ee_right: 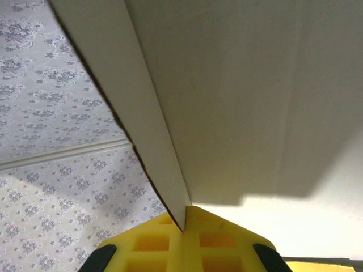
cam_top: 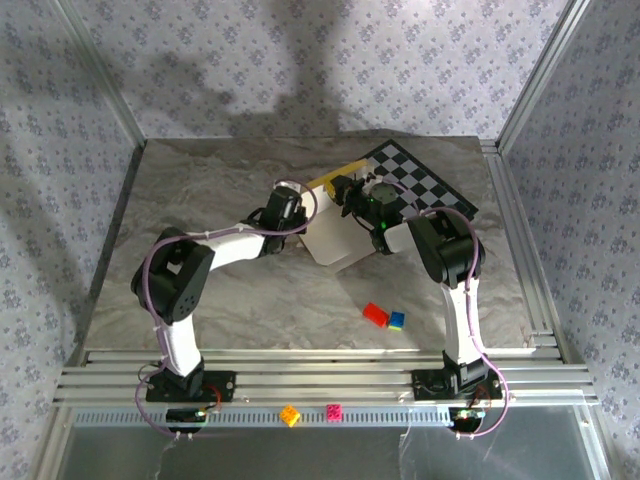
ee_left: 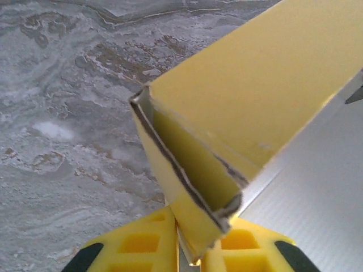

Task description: Fold the paper box

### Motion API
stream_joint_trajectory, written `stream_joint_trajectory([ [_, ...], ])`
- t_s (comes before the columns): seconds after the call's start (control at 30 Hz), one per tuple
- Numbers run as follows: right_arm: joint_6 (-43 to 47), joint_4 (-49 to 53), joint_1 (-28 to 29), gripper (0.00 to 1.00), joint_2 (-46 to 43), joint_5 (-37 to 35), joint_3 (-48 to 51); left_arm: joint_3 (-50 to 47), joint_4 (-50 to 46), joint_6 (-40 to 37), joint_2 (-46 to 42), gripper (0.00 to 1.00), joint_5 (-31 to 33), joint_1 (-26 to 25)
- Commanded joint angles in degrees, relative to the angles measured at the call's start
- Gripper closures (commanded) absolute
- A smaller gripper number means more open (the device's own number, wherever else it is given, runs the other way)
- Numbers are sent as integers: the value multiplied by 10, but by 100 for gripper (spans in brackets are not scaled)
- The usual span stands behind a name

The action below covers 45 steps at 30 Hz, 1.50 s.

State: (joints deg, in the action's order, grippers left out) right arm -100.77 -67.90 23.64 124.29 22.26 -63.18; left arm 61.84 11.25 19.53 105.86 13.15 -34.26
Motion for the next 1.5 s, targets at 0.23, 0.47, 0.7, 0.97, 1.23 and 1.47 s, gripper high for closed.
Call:
stream_joint_trajectory([
  [0.23,-11,19,5,100,-19,0,-8,54,-58,18,40,100,39,-8],
  [0.47,-15,20,3,100,-19,-3,-10,84,-92,23,63,79,36,-8],
  [0.7,-18,19,2,100,-17,-3,-11,115,-119,25,89,72,43,-5],
  [0.97,-22,23,1,100,-17,-4,-15,131,-130,31,99,88,52,2],
  [1.23,-24,49,3,100,-31,-19,-11,170,-221,69,114,100,113,3],
  [1.47,-9,102,5,100,-59,-37,1,210,-295,67,130,100,141,3],
])
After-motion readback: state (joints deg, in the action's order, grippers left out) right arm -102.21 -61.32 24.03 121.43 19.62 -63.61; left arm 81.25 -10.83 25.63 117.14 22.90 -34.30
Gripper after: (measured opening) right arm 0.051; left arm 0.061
